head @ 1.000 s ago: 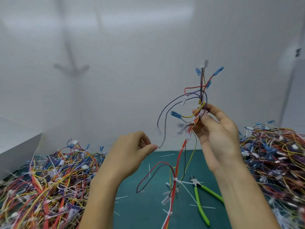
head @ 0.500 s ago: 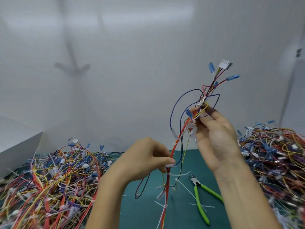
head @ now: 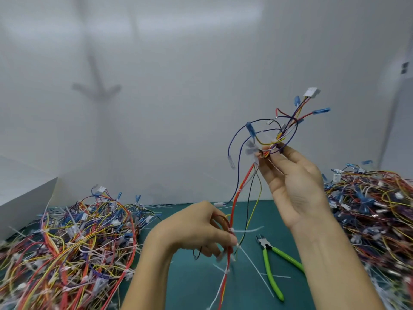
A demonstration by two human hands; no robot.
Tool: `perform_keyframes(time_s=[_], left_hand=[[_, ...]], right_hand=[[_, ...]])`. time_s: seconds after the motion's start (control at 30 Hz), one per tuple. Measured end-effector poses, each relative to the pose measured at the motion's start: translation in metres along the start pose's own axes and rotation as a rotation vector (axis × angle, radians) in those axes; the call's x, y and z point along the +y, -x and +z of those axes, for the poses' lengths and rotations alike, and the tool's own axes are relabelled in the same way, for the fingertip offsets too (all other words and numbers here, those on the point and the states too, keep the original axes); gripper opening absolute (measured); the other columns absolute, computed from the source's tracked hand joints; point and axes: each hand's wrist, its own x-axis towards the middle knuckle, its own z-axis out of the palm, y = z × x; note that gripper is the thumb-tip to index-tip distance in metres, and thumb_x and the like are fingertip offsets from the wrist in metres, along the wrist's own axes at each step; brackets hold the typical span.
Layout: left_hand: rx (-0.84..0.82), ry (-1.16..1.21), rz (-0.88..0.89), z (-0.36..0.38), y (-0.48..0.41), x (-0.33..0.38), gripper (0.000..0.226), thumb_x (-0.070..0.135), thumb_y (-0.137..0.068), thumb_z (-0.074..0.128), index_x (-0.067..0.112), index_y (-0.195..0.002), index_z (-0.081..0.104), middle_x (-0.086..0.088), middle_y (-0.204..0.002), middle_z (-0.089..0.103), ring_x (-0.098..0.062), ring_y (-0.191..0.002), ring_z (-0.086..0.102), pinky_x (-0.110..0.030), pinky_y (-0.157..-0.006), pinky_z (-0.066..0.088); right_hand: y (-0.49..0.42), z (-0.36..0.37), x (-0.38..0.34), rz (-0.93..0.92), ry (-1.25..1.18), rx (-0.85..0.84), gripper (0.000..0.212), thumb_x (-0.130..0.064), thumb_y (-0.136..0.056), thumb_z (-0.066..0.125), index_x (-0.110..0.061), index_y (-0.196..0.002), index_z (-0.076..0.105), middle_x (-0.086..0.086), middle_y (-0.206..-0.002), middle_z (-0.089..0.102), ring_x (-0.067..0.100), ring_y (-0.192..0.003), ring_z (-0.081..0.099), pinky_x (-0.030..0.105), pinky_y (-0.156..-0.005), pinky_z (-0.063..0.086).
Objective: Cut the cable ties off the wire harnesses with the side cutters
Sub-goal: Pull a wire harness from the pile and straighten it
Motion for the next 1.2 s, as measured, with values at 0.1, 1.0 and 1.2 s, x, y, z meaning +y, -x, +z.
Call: perform_keyframes(time_s=[0.1, 1.0, 1.2], left_hand=[[0.104, 0.070, -0.018, -0.003, -0.002, -0.008, 0.014, 0.021, -0.090, 0.065, 0.007, -0.090, 0.066, -0.008, -0.084, 0.077, -0.028, -0.069, 0.070, -0.038, -0.069, 0.058], [0.814, 0.979, 0.397, -0.024, 0.016, 0.020, 0.012, -0.003, -0.095, 0.055, 0.004, -0.089, 0.063, -0.012, -0.080, 0.071, -0.036, -0.072, 0.074, -0.031, -0.064, 0.060], [0.804, 1.051, 0.486, -0.021, 0.017, 0.028, 0.014, -0.003, -0.094, 0.056, 0.005, -0.087, 0.066, -0.012, -0.081, 0.071, -0.026, -0.074, 0.073, -0.035, -0.071, 0.061]], right_hand=[[0.000, -0.001, -0.001, -0.005, -0.001, 0.020, 0.012, 0.003, -0.096, 0.054, -0.002, -0.094, 0.064, 0.009, -0.080, 0.072, 0.017, -0.069, 0.073, 0.021, -0.064, 0.058], [0.013, 0.012, 0.006, 0.098, 0.056, 0.003, 0.017, 0.011, -0.094, 0.051, 0.002, -0.094, 0.064, 0.003, -0.066, 0.073, 0.013, -0.061, 0.071, 0.019, -0.059, 0.057], [0.011, 0.010, 0.003, 0.119, -0.005, -0.001, 0.015, 0.010, -0.092, 0.053, 0.003, -0.091, 0.065, 0.006, -0.066, 0.072, 0.015, -0.063, 0.072, 0.019, -0.058, 0.057]])
